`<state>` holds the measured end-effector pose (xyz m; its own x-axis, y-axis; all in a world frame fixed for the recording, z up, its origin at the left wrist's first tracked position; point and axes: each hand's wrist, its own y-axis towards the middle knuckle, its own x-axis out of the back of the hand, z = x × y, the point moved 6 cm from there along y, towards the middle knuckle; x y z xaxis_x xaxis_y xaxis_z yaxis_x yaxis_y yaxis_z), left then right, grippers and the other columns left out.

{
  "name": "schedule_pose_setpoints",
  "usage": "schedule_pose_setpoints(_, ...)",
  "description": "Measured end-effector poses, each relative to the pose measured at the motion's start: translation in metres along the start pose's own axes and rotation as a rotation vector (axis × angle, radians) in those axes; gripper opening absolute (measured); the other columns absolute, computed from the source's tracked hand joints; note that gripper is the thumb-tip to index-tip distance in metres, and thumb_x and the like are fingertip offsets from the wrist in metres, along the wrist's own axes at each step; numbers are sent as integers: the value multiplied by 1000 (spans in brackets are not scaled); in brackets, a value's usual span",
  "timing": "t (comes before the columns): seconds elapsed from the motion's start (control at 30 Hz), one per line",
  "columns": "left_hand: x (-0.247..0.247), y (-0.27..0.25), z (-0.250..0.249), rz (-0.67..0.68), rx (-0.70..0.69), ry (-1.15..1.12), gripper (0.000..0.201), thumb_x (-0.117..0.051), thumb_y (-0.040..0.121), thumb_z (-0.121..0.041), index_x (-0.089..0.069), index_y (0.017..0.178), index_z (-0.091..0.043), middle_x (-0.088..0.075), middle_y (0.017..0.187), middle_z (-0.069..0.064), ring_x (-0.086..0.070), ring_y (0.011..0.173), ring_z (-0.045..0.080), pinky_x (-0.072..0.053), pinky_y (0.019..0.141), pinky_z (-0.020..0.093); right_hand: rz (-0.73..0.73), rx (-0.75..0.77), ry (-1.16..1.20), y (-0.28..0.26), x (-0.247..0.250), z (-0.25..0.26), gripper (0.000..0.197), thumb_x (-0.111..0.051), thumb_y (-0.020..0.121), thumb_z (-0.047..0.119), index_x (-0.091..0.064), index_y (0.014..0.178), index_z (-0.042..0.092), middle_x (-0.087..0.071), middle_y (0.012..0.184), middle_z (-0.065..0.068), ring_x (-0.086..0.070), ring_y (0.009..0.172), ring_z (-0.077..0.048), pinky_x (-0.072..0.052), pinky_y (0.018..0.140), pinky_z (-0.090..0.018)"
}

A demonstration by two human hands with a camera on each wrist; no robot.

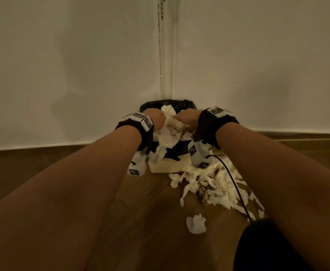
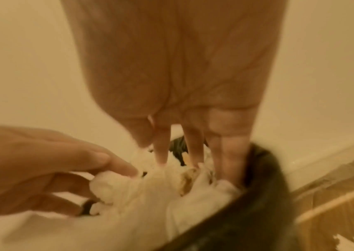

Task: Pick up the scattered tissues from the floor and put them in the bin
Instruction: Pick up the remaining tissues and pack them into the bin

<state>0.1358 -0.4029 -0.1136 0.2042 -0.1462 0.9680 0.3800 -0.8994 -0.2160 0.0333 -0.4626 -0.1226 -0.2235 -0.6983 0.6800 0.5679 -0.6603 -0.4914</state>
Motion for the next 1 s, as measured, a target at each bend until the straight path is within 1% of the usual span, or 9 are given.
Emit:
schedule_pose_setpoints(0.07, 19, -15, 1, -178, 4, -155, 39, -28, 100, -26, -60, 109, -5, -56, 109, 14, -54, 93, 25, -43, 84, 33, -154, 61, 108, -24, 21, -1, 40, -34, 101, 19, -46, 136, 2, -46, 140, -17, -45, 127, -32, -36, 107, -38)
schedule_pose_setpoints(0.23, 47, -63, 3, -577, 77, -308, 31, -30, 98, -29, -57, 111, -17, -53, 112, 8, -55, 99, 28, -42, 86, 40, -448, 150, 231, -67, 53, -36, 37, -33, 100, 19, -57, 125, 5, -54, 131, -15, -53, 116, -34, -46, 98, -46)
schedule_pose_setpoints(0.37, 39, -97, 6, -716, 148, -454, 27, -32, 98, -30, -53, 94, -12, -57, 89, 6, -53, 77, 23, -40, 66, 32, -523, 31, 240, -91, 49, -87, 35, -37, 96, 14, -61, 121, 8, -59, 127, -13, -54, 115, -31, -44, 100, -37)
schedule_pose_setpoints(0.47, 10, -121, -3, -639, 179, -421, 32, -33, 97, -32, -47, 74, -15, -46, 63, 0, -46, 60, 20, -31, 56, 27, -443, -83, 208, -106, 33, -117, 34, -39, 98, 17, -63, 116, 1, -62, 120, -18, -58, 109, -32, -47, 95, -35)
schedule_pose_setpoints(0.6, -44, -140, -23, -389, 140, -301, 38, -36, 95, -41, -53, 68, -20, -51, 62, -1, -51, 60, 19, -32, 51, 24, -341, -163, 264, -115, 0, -152, 34, -41, 97, 22, -59, 117, 1, -62, 118, -20, -59, 108, -36, -49, 96, -46)
schedule_pose_setpoints(0.7, -90, -149, -34, -189, 136, -249, 34, -36, 95, -40, -56, 77, -19, -57, 74, 3, -56, 69, 20, -40, 58, 26, -253, -224, 298, -119, -33, -178, 35, -47, 94, 19, -57, 123, 2, -61, 122, -19, -59, 112, -35, -49, 96, -45)
schedule_pose_setpoints(0.8, -135, -152, -37, -13, 122, -252, 25, -42, 94, -34, -60, 99, -17, -62, 99, 7, -58, 86, 22, -46, 70, 30, -120, -273, 185, -121, -62, -190, 33, -47, 95, 20, -58, 122, 4, -60, 122, -18, -58, 111, -34, -49, 97, -44)
schedule_pose_setpoints(0.9, -175, -152, -37, 163, 110, -248, 29, -46, 93, -28, -53, 120, -21, -52, 125, 8, -53, 109, 24, -46, 87, 33, -14, -278, 87, -119, -82, -196, 32, -50, 96, 21, -60, 121, 5, -60, 122, -15, -58, 110, -31, -48, 97, -39)
schedule_pose_setpoints(1.0, -200, -147, -35, 228, 109, -202, 39, -49, 92, -28, -44, 130, -24, -39, 138, 8, -48, 118, 27, -45, 94, 35, 40, -242, 23, -113, -98, -195, 28, -54, 94, 18, -61, 119, 8, -59, 124, -12, -56, 113, -28, -46, 94, -34)
